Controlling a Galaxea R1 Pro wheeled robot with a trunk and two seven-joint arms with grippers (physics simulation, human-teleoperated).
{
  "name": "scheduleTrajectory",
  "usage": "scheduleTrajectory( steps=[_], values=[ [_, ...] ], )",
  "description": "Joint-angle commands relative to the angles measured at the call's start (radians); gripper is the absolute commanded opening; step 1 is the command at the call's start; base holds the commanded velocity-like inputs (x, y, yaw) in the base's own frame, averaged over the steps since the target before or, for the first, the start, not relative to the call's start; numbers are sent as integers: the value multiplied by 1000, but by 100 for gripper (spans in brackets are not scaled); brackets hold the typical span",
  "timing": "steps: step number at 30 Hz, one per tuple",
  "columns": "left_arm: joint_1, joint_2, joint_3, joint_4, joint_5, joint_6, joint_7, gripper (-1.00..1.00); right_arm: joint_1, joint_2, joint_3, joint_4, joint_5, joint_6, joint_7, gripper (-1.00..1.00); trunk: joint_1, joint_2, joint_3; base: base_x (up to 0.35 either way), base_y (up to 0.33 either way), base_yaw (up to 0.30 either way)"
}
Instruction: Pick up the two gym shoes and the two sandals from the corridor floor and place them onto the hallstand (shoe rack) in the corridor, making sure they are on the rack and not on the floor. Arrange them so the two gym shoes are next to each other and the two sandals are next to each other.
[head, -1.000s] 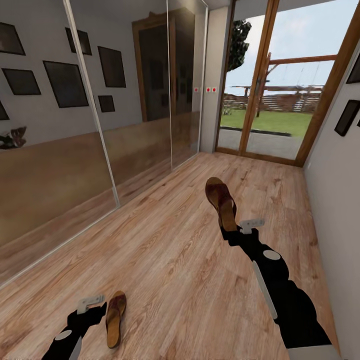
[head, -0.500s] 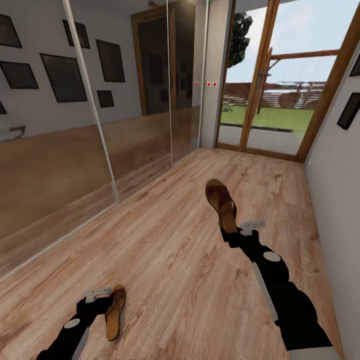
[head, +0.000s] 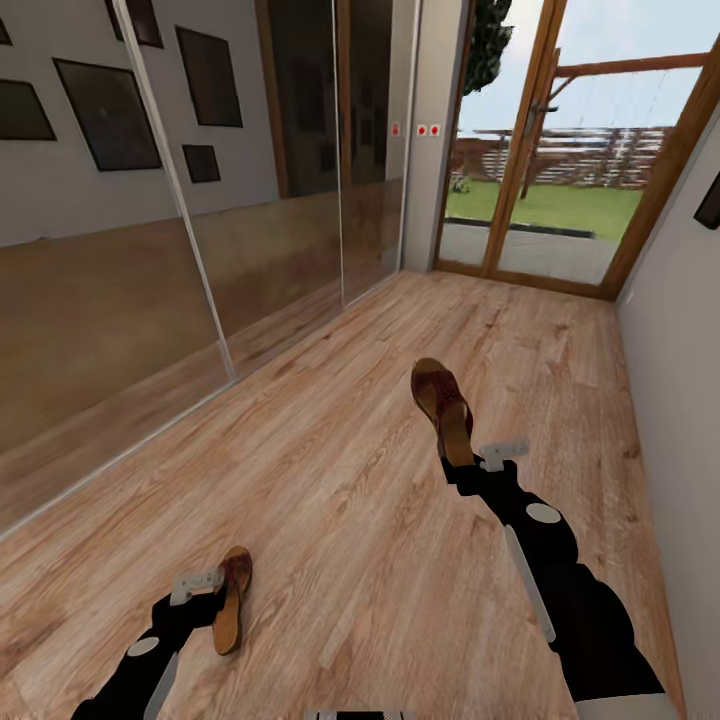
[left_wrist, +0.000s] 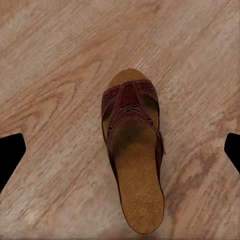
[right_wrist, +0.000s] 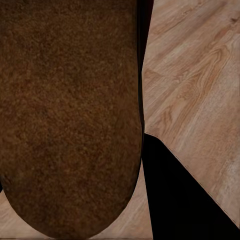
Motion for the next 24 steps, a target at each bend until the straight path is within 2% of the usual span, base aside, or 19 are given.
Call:
scheduleTrajectory(
  steps=[1, 12, 14, 16, 17, 18, 21, 24],
  values=[
    [-2, -1, 9, 1, -8, -6, -6, 100, -1, 0, 0, -2, 2, 6, 2, -100, 0, -1, -6, 0, 0, 0],
    [-2, -2, 10, 1, -2, -8, -3, 100, -1, 0, 0, -3, 2, 6, 2, -100, 5, -3, -66, 0, 0, 0],
    [-2, -3, 10, 1, 11, -9, -3, 100, -1, 0, 0, -3, 2, 6, 2, -100, 6, -4, -77, 0, 0, 0],
    [-4, -13, 10, 0, 93, -10, -2, 100, -1, 0, 0, -3, 2, 6, 2, -100, 7, -4, -88, 0, 0, 0],
    [-4, -17, 9, 0, 113, -10, -2, 100, -1, 0, 0, -3, 2, 6, 2, -100, 7, -4, -94, 0, 0, 0],
    [-4, -29, 2, 0, 198, -26, -3, 100, -1, 0, 0, -3, 2, 6, 2, -100, 8, -5, -99, 0, 0, 0],
    [-4, -33, -3, 1, 240, -71, -3, 100, 0, 0, 0, -2, 2, 6, 2, -100, 9, -5, -116, 0, 0, 0],
    [-4, -34, -4, 1, 243, -78, -3, 100, -1, 0, 0, -1, 2, 6, 2, -100, 10, -6, -132, 0, 0, 0]
  ],
)
